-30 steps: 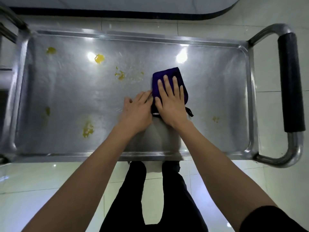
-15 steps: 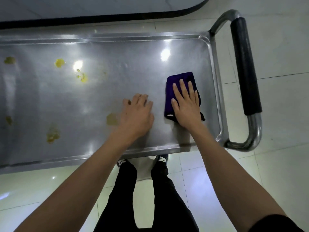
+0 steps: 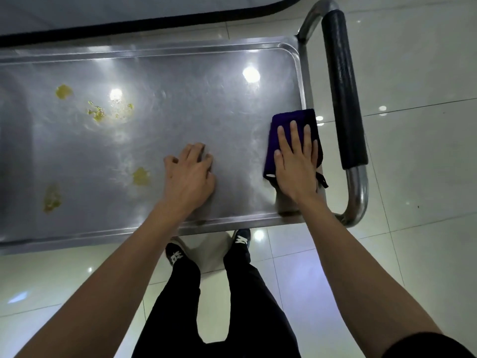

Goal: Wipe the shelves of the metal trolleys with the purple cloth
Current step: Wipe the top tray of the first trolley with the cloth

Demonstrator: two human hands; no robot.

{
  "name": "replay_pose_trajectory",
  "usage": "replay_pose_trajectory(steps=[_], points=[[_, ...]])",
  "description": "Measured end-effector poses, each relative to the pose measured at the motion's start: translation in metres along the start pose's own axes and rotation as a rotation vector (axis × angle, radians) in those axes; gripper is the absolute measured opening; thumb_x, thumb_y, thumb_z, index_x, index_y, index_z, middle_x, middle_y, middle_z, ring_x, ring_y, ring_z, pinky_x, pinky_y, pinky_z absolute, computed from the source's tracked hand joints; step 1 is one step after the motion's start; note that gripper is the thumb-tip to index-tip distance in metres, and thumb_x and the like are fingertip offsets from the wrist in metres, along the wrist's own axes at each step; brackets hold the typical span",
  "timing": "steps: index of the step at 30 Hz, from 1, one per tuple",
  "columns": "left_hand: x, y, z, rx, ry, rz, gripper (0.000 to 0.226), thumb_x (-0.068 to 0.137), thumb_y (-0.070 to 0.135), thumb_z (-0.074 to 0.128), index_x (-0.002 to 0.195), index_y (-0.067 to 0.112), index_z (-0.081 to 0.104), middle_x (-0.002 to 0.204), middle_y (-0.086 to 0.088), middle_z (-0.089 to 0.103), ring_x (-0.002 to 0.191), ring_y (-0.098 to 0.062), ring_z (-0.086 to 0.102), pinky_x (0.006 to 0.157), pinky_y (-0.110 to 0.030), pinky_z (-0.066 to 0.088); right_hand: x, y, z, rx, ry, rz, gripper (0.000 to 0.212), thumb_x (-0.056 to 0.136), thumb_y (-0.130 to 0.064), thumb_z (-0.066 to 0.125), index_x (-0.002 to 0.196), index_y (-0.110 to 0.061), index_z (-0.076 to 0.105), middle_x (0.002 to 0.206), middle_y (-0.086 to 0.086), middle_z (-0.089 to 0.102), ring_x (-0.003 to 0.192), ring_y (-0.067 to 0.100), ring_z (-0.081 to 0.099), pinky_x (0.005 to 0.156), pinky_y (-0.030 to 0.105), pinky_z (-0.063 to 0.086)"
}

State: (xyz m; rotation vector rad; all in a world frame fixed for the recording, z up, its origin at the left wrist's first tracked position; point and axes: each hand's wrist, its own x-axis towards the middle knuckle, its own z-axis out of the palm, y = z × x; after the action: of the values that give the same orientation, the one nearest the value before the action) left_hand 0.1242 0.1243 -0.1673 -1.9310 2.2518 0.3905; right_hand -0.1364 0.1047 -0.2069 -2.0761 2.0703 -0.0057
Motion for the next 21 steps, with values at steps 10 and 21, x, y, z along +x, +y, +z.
replay_pose_trajectory(steps=[10,21], points=[[-0.007,-0.033,-0.004,0.015,-0.012,0.105,0.047,0.096,0.034,0.044,0.140,0.021,0.050,0.155,-0.003,0.040,0.141,-0.023,0.035,0.103,-0.049,0.029,-0.036,-0.108,0.028,0.032,-0.021,-0.037,0.059,0.107,-0.039,0.022,0.162,-0.026,0.006,0.169,0.002,-0.003,0.155,0.031,-0.010,0.124,0.054,0.002],[-0.095,-0.163,0.014,-0.079,0.130,-0.057,0.036,0.093,0.028,0.054,0.126,0.016,0.061,0.139,-0.005,0.054,0.131,-0.025,0.045,0.102,-0.048,0.030,-0.046,-0.241,0.058,0.029,-0.022,-0.139,0.060,0.105,-0.040,0.019,0.161,-0.024,0.010,0.169,0.003,0.000,0.154,0.033,-0.010,0.123,0.057,0.004]])
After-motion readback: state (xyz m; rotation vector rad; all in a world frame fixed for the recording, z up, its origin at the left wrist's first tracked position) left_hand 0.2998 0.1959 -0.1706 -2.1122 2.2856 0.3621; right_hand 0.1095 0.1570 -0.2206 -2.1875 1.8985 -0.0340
